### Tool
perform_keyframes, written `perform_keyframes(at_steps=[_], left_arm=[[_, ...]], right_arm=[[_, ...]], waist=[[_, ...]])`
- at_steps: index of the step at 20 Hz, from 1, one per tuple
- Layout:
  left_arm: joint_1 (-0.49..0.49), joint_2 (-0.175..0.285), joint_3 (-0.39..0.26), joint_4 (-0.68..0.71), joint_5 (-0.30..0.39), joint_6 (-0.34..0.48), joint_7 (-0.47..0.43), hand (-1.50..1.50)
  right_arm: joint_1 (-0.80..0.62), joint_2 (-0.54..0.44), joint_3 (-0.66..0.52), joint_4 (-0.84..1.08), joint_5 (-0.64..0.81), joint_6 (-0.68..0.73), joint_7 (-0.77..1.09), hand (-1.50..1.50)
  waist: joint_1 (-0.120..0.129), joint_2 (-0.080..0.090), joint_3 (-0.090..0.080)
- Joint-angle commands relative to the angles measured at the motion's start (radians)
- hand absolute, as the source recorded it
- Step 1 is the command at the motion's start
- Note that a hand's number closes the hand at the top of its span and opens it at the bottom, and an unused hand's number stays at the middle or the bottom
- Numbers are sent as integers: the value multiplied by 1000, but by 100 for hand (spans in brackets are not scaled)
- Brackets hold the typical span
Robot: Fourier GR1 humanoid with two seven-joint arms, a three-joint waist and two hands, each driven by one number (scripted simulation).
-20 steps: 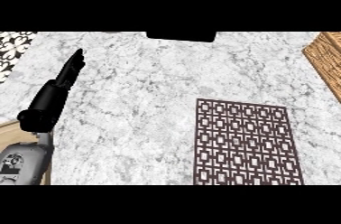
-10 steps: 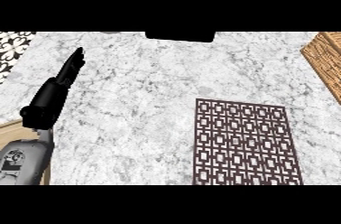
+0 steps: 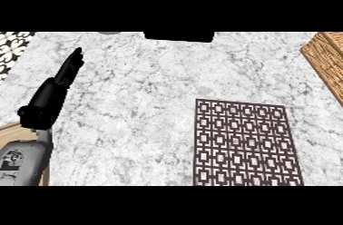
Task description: Pick the pear from the placemat and place it in the basket
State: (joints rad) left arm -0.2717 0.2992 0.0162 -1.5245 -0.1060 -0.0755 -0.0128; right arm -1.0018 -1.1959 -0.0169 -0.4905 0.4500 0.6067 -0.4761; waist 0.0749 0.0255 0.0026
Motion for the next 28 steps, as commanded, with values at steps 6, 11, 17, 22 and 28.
perform_keyframes(at_steps=[6,11,17,22,28], left_arm=[[-50,4,22,31,-7,9,20,0],[-11,-28,-8,17,-30,28,9,0],[39,-16,9,5,-9,6,-30,0],[7,-3,7,-13,-10,-4,5,0],[-2,-13,7,-3,-14,4,-12,0]], right_arm=[[-17,12,132,85,168,-51,-223,-150],[-81,53,136,149,159,24,-232,-150],[-137,64,28,254,42,59,-218,-150],[-256,29,-139,394,-114,86,6,-150],[-237,-48,-260,487,-226,-12,115,-150]], waist=[[-14,3,0],[-11,-2,0],[-13,-7,0],[-2,-4,1],[-8,10,6]])
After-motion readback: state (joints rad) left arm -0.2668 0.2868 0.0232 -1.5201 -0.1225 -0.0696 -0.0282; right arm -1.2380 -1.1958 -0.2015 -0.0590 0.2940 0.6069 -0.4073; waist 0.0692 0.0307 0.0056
